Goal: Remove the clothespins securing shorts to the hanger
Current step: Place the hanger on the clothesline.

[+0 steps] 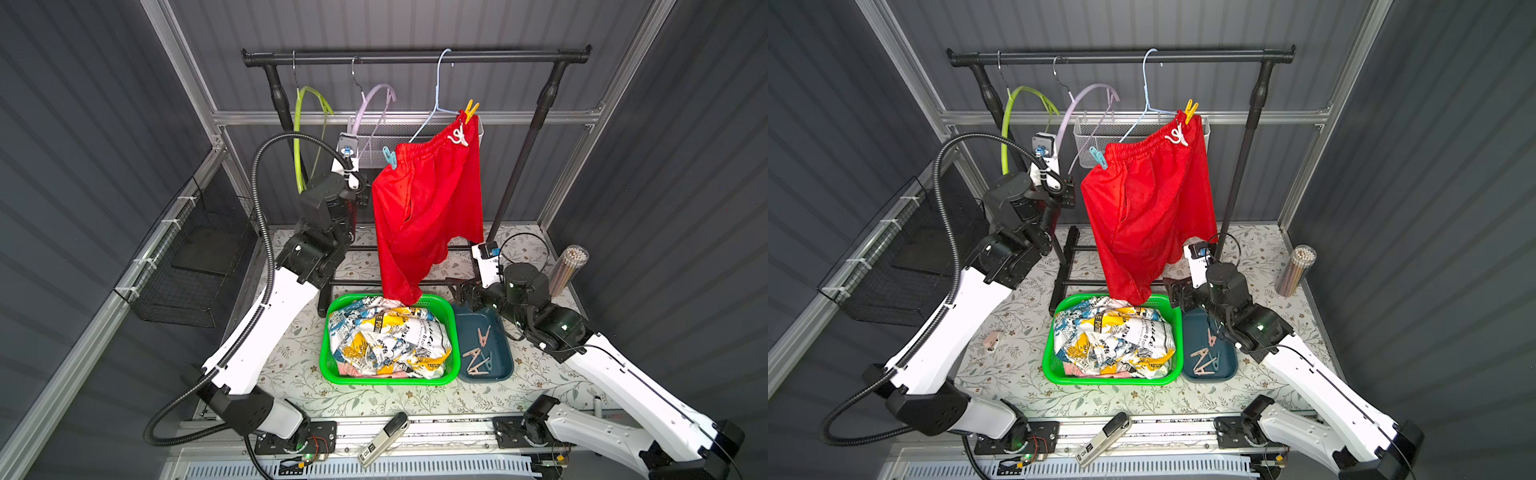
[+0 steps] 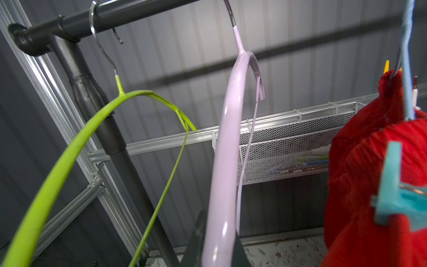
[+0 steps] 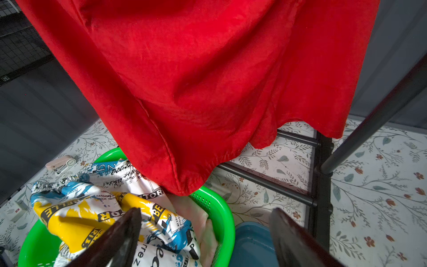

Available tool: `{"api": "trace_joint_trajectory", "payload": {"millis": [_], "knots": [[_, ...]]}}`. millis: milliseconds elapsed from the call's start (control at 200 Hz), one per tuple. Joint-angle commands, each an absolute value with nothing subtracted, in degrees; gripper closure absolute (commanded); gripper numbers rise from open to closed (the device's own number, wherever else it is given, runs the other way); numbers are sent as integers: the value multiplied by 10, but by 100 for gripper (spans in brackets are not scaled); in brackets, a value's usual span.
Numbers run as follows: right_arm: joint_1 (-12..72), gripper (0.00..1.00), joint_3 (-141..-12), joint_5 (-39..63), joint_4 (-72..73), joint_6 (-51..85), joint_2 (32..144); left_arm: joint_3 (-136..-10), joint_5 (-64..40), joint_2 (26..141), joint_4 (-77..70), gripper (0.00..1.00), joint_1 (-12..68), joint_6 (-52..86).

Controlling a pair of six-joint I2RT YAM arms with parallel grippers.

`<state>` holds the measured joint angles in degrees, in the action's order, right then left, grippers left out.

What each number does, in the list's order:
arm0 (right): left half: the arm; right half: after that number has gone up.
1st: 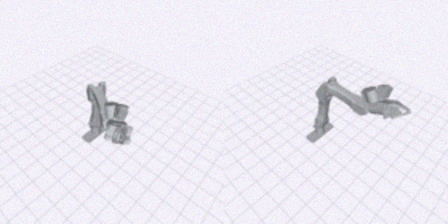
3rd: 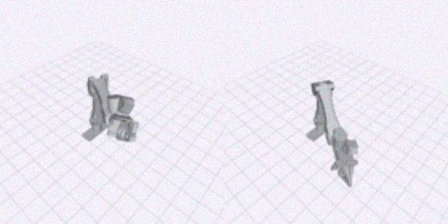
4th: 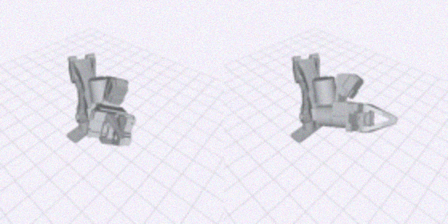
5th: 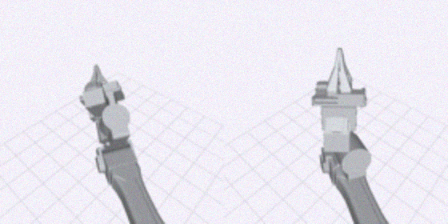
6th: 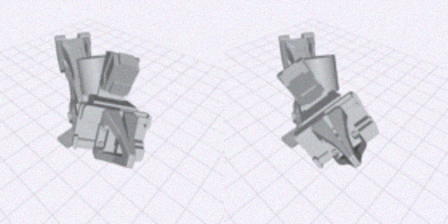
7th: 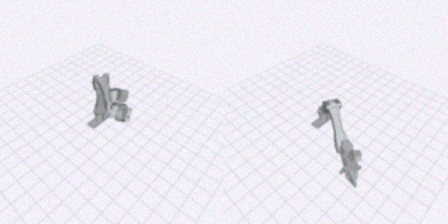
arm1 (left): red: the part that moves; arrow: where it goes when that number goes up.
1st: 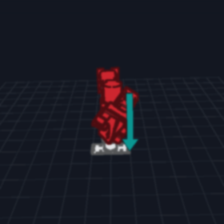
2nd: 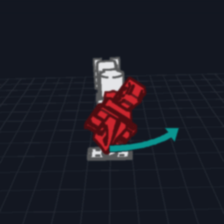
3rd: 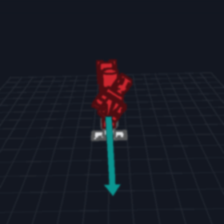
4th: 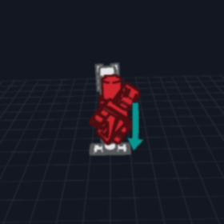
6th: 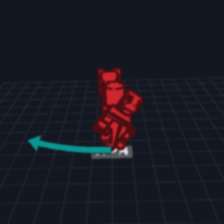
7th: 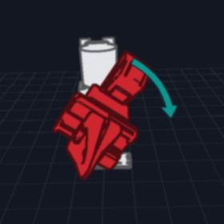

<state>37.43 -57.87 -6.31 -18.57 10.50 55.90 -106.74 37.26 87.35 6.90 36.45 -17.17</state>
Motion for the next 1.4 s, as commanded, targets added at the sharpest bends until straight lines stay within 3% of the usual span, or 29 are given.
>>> {"api": "trace_joint_trajectory", "payload": {"millis": [0,410,691,966,1136,1396], "knots": [[372,12,-592,-55,-190,111,558,-1107,400,900,18,100,368,-208],[372,11,-593,-44,-189,117,559,-1139,435,923,41,100,367,-202],[372,11,-588,-34,-187,125,558,-1252,480,995,172,100,363,-188],[372,10,-578,-36,-188,125,550,-1238,479,998,209,100,359,-169],[372,10,-572,-36,-188,125,548,-1192,425,959,259,62,359,-117],[372,9,-571,-29,-187,127,548,-1122,341,885,366,49,359,-43]]}}
